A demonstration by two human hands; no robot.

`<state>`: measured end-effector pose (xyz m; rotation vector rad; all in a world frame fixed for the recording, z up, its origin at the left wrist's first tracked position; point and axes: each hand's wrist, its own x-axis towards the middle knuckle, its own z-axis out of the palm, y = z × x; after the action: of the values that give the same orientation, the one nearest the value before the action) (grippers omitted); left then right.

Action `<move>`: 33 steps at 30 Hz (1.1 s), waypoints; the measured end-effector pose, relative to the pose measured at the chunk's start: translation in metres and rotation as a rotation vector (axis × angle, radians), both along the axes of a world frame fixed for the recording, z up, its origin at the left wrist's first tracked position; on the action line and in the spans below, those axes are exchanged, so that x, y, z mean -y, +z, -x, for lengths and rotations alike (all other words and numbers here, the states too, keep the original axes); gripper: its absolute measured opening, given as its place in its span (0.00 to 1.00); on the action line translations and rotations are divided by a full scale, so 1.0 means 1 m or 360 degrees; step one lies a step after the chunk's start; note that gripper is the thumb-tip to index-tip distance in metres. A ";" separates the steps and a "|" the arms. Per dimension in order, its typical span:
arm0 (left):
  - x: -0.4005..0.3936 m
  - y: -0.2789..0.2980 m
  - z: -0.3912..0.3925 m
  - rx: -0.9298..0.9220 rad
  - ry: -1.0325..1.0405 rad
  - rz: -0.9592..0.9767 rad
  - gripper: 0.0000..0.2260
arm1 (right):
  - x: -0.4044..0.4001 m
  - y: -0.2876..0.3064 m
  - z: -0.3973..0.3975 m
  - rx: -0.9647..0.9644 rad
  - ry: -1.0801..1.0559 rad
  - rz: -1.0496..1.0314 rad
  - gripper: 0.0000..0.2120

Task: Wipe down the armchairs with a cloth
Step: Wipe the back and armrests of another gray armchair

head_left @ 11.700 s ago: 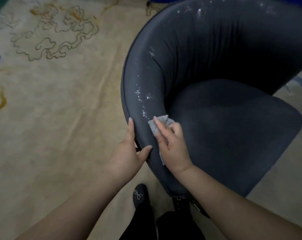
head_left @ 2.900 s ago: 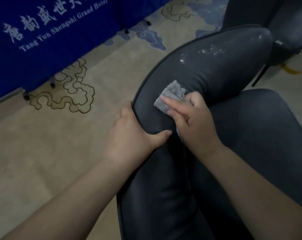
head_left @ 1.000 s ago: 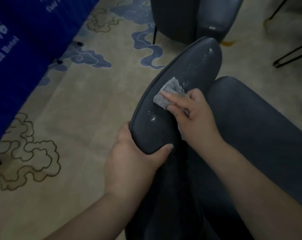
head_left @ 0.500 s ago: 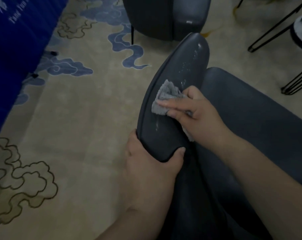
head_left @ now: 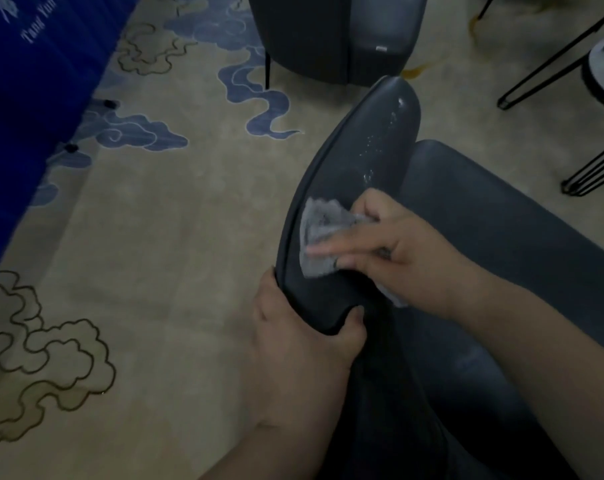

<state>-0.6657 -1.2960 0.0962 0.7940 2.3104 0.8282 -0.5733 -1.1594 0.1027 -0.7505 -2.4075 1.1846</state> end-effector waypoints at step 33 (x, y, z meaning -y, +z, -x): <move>-0.092 -0.001 0.047 -0.0258 -0.0613 0.0076 0.44 | -0.062 -0.046 -0.007 -0.0297 -0.0755 -0.0053 0.18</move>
<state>-0.7129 -1.2041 0.0956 1.2732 2.1974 0.5519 -0.5666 -1.0976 0.0566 -1.0724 -1.9440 0.9674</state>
